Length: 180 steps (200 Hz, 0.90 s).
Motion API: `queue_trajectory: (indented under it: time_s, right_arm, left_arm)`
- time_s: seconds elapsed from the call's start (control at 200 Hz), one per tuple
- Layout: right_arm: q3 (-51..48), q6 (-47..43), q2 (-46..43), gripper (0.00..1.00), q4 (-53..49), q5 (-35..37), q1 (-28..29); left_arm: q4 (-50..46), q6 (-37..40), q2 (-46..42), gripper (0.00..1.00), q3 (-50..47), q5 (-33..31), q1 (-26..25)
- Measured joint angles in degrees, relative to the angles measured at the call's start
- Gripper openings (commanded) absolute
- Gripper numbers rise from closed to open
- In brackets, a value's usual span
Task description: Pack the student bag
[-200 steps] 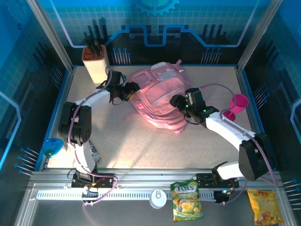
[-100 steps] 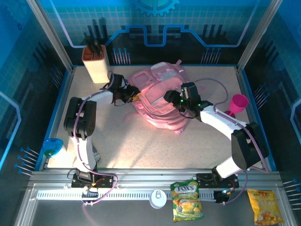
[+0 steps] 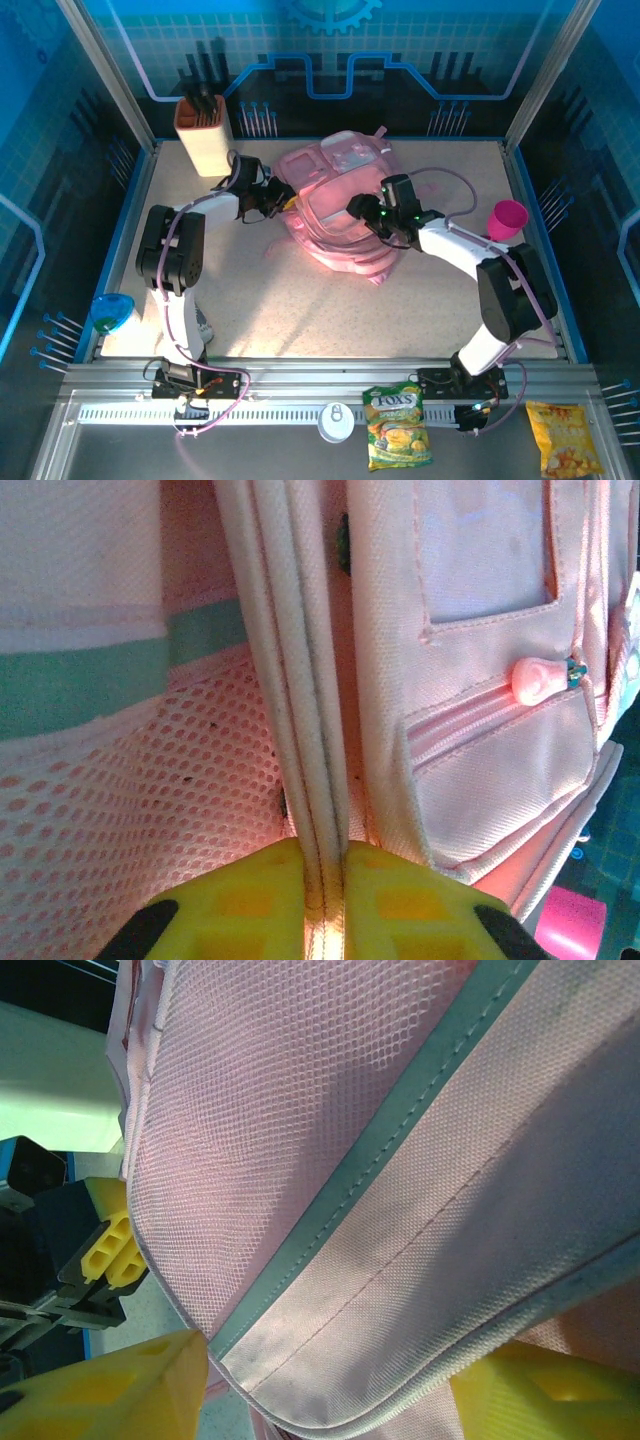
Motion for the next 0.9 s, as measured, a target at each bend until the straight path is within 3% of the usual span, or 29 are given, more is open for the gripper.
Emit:
queue_trajectory:
  time_s: [0.085,0.555,0.74,0.9]
  right_arm:
    - [1.0,-0.5,0.9,0.65,-0.2,-0.2,-0.5]
    - [11.0,-7.8,9.2,0.65,-3.3,-2.8,-6.3]
    - [10.6,-11.5,8.5,0.68,-4.5,0.1,-8.6]
    - [8.6,-13.7,2.0,0.68,-10.4,3.3,-8.5]
  left_arm:
    - [0.6,0.0,0.0,0.00,0.0,0.0,0.1]
    - [3.0,-1.7,-10.6,0.00,-11.3,0.0,-1.0]
    - [2.4,-2.7,-12.1,0.00,-13.0,-0.3,-4.3]
    - [2.6,-3.2,-12.1,0.00,-13.0,-0.6,-6.6]
